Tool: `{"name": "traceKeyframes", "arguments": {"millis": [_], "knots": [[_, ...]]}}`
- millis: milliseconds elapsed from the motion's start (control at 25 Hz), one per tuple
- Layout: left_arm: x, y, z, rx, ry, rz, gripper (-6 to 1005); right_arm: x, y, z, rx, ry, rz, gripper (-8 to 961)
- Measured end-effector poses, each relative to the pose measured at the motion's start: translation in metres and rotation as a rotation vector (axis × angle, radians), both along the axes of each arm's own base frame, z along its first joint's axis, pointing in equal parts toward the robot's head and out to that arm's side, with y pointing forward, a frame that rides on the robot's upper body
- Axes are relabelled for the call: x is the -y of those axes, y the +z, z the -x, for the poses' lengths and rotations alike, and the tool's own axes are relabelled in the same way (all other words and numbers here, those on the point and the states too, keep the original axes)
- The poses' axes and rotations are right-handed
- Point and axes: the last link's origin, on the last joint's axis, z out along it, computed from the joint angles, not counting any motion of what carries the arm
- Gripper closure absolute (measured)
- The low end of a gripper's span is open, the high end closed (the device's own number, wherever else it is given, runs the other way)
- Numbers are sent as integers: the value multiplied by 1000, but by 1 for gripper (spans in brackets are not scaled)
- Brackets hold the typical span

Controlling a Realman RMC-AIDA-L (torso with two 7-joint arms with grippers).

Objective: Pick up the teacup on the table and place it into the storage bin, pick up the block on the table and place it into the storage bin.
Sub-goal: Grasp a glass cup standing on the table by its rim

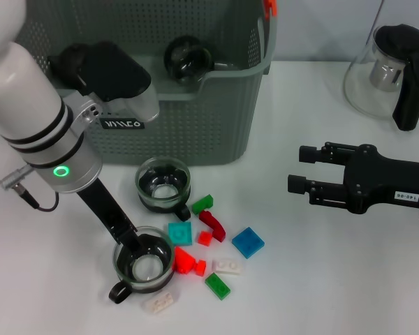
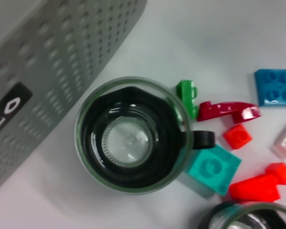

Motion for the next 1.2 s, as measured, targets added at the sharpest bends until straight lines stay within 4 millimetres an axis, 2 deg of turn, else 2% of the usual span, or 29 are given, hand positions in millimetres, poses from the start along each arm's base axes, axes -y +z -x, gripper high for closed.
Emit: {"name": "traceKeyframes", "arguments": {"millis": [560,1200], "knots": [[-6,-16,7,-22,0,18,280,-2,0,-2,13,-10,-10,235],[-5,-23,9,-34,-1,42,291,-4,0,-2,17,-15,-19,237]]}}
